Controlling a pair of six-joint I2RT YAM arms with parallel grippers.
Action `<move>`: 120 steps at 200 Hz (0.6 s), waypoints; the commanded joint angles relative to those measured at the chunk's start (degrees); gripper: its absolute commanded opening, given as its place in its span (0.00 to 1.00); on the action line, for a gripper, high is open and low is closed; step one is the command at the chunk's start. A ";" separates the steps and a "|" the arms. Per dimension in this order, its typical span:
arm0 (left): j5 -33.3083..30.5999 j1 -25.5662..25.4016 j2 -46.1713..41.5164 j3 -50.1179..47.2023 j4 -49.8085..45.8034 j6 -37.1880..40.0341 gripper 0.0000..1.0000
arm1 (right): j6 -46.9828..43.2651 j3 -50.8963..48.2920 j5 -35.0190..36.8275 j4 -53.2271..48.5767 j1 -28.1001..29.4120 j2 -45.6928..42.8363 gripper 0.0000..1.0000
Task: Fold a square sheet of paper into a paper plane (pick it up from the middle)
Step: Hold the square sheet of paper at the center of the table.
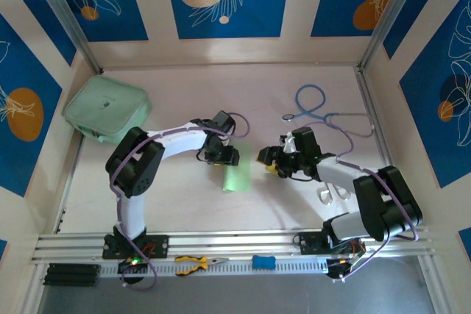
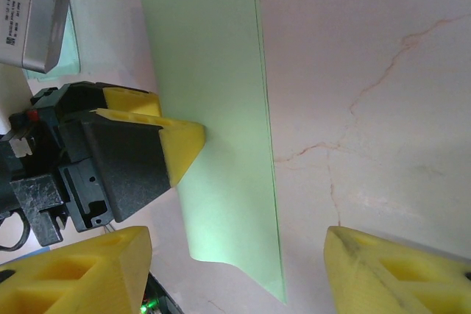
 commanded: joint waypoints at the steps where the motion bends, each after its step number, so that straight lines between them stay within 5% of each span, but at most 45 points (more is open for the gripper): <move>1: -2.68 -0.15 7.00 -3.30 6.13 1.96 0.55 | 0.42 0.60 -0.19 0.59 0.84 0.65 0.63; 120: -2.90 -0.13 7.72 -2.84 5.67 2.55 0.57 | 0.52 0.52 0.11 0.97 1.05 1.23 0.63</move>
